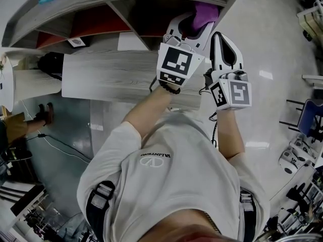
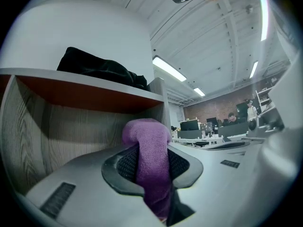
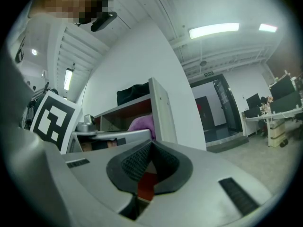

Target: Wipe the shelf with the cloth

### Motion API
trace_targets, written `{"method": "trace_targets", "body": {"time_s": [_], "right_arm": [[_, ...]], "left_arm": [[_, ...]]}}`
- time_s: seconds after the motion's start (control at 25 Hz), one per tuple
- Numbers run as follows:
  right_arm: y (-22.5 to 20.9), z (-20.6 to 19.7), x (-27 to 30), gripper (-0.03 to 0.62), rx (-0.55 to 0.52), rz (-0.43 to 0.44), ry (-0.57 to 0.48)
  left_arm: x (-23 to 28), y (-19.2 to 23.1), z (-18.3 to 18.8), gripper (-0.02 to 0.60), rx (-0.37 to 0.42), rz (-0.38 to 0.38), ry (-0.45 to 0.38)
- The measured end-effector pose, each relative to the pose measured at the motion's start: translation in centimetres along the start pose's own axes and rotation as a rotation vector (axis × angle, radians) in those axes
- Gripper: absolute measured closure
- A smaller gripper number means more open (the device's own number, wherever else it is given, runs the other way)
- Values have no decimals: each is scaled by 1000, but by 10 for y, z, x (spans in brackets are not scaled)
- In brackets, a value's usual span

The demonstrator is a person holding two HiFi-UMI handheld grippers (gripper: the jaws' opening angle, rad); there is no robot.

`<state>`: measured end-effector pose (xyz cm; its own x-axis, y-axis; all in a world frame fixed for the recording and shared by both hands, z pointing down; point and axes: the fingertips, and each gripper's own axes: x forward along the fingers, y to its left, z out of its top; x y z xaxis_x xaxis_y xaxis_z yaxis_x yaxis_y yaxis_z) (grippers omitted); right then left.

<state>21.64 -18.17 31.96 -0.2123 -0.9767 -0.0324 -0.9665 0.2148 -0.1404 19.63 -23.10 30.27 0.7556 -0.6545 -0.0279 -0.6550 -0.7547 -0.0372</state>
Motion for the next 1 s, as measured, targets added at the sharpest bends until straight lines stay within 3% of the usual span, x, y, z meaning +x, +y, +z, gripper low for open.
{"method": "trace_targets", "body": {"time_s": [1.0], "right_arm": [[7, 24, -6, 594, -24, 3, -36]], "left_arm": [[-3, 2, 41, 479, -28, 23, -71]]}}
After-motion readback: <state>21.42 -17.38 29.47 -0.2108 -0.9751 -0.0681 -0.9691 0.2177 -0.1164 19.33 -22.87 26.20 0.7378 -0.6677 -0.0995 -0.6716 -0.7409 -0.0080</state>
